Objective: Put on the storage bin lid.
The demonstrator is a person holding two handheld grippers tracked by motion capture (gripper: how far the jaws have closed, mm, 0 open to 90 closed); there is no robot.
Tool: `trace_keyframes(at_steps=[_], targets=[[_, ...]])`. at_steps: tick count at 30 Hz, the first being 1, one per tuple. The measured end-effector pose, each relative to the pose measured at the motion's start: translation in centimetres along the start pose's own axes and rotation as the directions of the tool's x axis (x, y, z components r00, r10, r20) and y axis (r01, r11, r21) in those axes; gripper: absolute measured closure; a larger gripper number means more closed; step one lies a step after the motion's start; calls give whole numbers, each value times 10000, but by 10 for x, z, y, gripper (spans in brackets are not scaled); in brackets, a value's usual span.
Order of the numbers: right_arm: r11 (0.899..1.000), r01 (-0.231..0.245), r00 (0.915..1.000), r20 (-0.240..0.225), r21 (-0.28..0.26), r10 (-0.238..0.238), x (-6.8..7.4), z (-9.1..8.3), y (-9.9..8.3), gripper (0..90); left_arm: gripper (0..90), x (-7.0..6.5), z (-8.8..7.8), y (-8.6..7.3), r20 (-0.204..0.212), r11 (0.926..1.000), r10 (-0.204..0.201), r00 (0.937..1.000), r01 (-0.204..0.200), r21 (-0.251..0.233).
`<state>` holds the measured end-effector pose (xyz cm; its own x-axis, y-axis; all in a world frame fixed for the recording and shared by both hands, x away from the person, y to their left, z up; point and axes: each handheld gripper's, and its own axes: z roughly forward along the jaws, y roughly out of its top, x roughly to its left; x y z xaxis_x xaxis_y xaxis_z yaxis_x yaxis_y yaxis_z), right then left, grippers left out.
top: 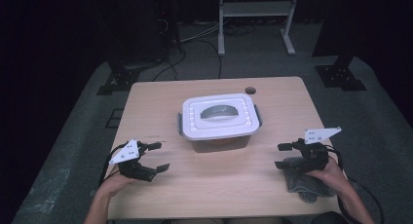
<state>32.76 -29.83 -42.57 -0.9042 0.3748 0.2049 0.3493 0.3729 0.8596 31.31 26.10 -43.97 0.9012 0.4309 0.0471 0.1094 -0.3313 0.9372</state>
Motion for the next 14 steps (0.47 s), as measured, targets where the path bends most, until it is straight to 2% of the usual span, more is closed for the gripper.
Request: trace_keyframes(at_steps=[3,9,14], targets=[[10000,-39,10000,-8,20,39,0,1,0,247,172,-2,1,-4,-29,9999,-97,9999,97,-94],[10000,-44,10000,25,-22,44,1,-1,-2,247,172,-5,5,-11,-26,9999,-164,9999,164,44],[10000,-94,9999,47,-14,94,1,-3,-4,247,172,-6,9,-11,39,9999,-166,9999,165,18]])
